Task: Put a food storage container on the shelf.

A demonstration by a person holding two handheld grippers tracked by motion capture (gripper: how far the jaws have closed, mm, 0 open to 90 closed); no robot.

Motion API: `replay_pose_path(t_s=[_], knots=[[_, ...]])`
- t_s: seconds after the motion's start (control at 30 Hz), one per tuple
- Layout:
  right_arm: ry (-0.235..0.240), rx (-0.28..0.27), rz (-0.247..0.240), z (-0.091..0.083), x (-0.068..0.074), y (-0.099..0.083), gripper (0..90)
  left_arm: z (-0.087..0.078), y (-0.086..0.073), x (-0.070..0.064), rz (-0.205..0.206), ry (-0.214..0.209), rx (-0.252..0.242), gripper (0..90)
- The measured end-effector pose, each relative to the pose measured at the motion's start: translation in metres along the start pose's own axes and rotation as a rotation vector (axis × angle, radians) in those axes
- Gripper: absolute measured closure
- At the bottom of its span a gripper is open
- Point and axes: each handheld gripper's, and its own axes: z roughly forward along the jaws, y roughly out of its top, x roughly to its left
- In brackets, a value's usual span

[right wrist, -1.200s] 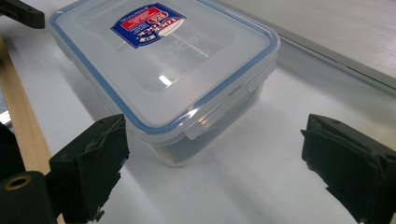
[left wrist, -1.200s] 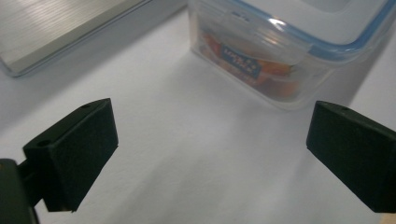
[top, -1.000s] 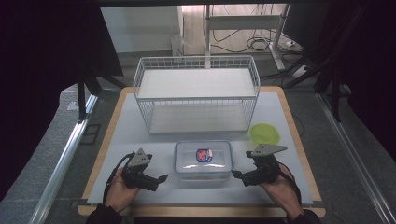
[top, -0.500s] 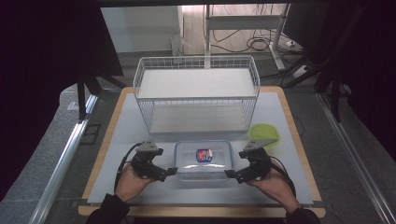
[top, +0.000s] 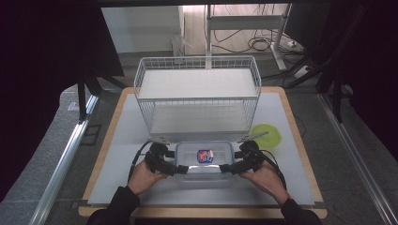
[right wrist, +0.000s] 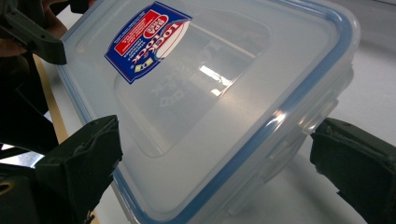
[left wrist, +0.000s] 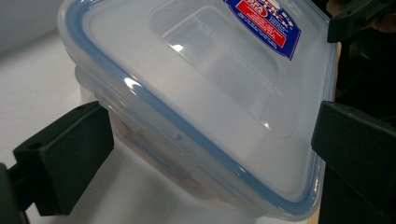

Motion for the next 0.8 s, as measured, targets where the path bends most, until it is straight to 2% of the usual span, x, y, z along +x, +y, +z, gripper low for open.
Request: replay_pose_path(t_s=[0.07,0.1,0.13,0.17,0.2,0.27,0.33,0.37,0.57,0.6,0.7,0.8], knots=[[0.002,0.0,0.002,0.0,-0.001,0.0,2.9,0.0,-0.001,0.0,-0.002,0.0,-0.002,0.0],[0.051,0.01,0.053,0.002,-0.005,-0.001,5.3,0.0,-0.001,-0.001,-0.005,0.001,-0.004,0.0],[0.068,0.017,0.074,0.004,-0.007,-0.002,4.3,0.0,-0.002,-0.002,-0.016,0.003,-0.002,0.1],[0.068,0.017,0.074,0.004,-0.007,-0.002,4.3,0.0,-0.002,-0.002,-0.016,0.003,-0.002,1.2],[0.078,0.018,0.096,0.004,-0.008,-0.003,5.5,-0.003,-0.002,-0.004,-0.035,0.006,0.007,3.4],[0.074,0.015,0.091,0.003,-0.007,-0.003,7.9,-0.006,-0.003,-0.005,-0.026,-0.002,0.012,5.2],[0.055,-0.005,0.059,-0.006,-0.004,-0.004,15.5,-0.01,-0.007,-0.008,-0.021,-0.012,0.022,13.1],[0.055,-0.005,0.059,-0.006,-0.004,-0.004,15.5,-0.012,-0.009,-0.009,-0.023,-0.017,0.022,13.1],[0.064,-0.003,0.046,-0.015,0.002,-0.013,24.6,-0.018,-0.015,-0.02,-0.024,0.006,0.028,25.5],[0.067,-0.006,0.049,-0.017,0.002,-0.014,26.2,-0.02,-0.018,-0.021,-0.026,0.002,0.014,25.5],[0.088,-0.051,0.066,-0.024,0.002,-0.022,35.4,-0.025,-0.022,-0.017,-0.043,-0.03,-0.02,36.7],[0.107,-0.084,0.096,-0.027,-0.001,-0.025,40.9,-0.028,-0.022,-0.011,-0.075,-0.056,-0.058,42.5]])
